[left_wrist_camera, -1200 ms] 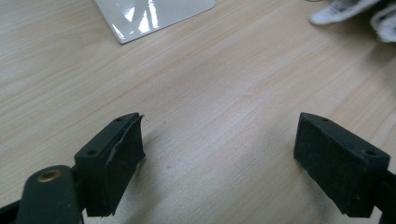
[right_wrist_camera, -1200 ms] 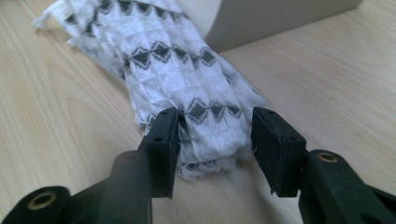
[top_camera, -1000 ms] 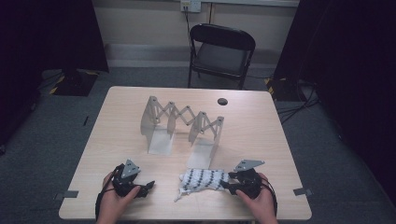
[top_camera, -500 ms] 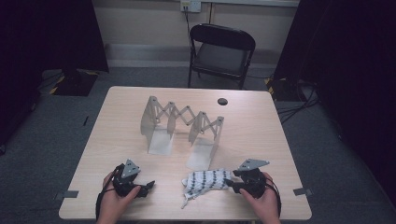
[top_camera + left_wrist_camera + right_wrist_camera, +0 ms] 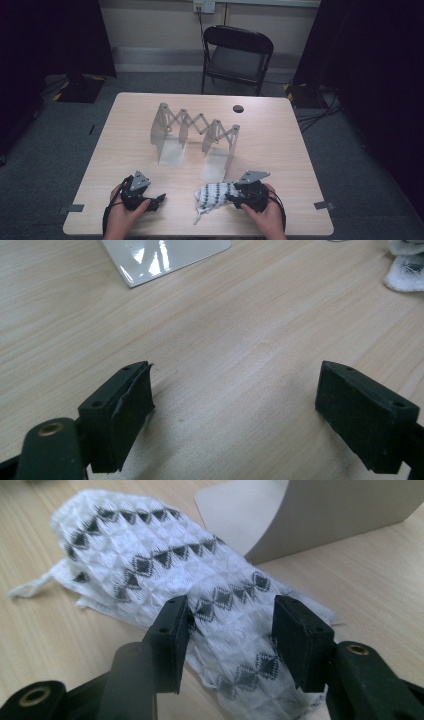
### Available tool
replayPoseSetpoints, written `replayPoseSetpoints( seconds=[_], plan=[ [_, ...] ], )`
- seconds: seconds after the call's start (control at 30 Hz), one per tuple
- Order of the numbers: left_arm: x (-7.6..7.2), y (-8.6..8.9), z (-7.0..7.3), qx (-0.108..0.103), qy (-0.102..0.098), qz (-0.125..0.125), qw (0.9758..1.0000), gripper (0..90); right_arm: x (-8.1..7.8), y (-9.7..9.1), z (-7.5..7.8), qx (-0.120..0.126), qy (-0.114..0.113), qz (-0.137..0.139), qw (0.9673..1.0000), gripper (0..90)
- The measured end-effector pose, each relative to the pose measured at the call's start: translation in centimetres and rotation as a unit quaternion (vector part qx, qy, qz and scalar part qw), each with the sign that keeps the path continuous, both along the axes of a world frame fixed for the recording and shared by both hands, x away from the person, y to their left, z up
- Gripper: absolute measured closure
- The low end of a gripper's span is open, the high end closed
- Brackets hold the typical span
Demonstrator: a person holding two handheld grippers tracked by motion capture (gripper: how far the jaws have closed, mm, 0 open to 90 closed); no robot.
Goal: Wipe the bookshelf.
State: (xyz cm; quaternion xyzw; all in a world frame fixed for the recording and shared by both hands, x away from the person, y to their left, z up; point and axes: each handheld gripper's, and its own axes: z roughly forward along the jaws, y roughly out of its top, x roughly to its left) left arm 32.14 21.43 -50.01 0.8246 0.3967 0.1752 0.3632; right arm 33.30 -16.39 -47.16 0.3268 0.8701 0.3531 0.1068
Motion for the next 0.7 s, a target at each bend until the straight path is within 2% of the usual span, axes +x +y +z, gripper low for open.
replayPoseSetpoints(
  seconds=[0.1, 0.2, 0.23, 0.5, 0.6, 0.7],
  plan=[
    [0.0, 0.0, 0.0, 0.0, 0.0, 0.0, 1.0, 15.0, 0.2, -0.5, -0.4, 0.007, 0.008, -0.004, 0.9999, 49.9],
    [0.0, 0.0, 0.0, 0.0, 0.0, 0.0, 1.0, 15.0, 0.3, -1.0, -0.4, 0.003, 0.007, -0.005, 1.0, 50.3],
    [0.0, 0.0, 0.0, 0.0, 0.0, 0.0, 1.0, 15.0, 0.4, -1.8, -0.3, 0.001, 0.011, -0.008, 0.9999, 50.5],
    [0.1, -0.1, 0.0, -0.001, 0.001, 0.003, 1.0, 14.6, 0.8, -5.2, 0.0, -0.011, 0.012, -0.053, 0.9985, 47.5],
    [0.1, -0.1, 0.0, -0.001, 0.001, 0.003, 1.0, 14.5, 1.1, -6.2, -0.1, -0.003, 0.02, -0.062, 0.9979, 47.2],
    [0.2, -0.1, 0.0, 0.0, 0.001, 0.003, 1.0, 14.3, 1.6, -7.0, -0.2, -0.003, 0.019, -0.066, 0.9977, 47.2]
  ],
)
